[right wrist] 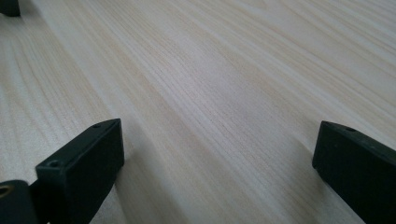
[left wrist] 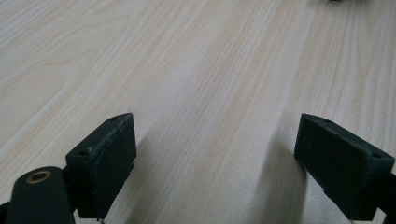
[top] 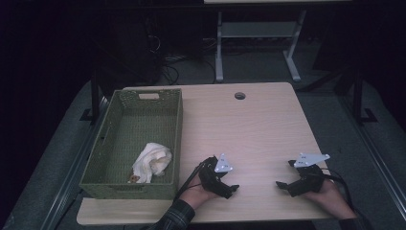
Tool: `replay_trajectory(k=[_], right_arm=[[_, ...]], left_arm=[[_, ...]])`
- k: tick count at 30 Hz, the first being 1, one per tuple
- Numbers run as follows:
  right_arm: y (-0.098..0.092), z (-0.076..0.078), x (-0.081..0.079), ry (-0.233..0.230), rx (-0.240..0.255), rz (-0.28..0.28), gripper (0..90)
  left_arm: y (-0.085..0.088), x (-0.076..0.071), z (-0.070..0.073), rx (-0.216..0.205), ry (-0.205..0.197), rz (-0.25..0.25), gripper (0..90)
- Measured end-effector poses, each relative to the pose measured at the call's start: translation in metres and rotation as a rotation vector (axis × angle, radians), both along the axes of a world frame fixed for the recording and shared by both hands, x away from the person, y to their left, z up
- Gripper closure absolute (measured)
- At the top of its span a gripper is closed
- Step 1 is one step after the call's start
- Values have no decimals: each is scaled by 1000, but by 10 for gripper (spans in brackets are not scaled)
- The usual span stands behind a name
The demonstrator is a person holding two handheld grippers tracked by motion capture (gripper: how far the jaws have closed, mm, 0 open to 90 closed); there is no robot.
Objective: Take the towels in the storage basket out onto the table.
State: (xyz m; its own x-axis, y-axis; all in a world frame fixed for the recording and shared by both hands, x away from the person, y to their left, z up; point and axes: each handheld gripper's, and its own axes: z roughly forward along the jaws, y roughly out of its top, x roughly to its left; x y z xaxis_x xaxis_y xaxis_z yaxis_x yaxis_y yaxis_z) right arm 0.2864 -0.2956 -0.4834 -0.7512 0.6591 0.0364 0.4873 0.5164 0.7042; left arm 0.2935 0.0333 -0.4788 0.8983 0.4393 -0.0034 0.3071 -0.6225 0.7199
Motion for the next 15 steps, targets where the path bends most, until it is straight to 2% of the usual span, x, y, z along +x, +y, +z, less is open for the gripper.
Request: replay_trajectory(k=[7, 11, 13, 15], right_arm=[[0, 0, 0, -1, 0, 0, 18], [0, 0, 0, 0, 0, 0, 18], [0, 0, 0, -1, 1, 0, 18], [0, 0, 0, -1, 0, -1, 18]], left_arm=[[-2, 1, 2, 19, 12, 2, 124], [1, 2, 3, 17, 22, 14, 124], [3, 4, 5, 23, 37, 22, 125], [5, 4, 7, 37, 27, 29, 125]])
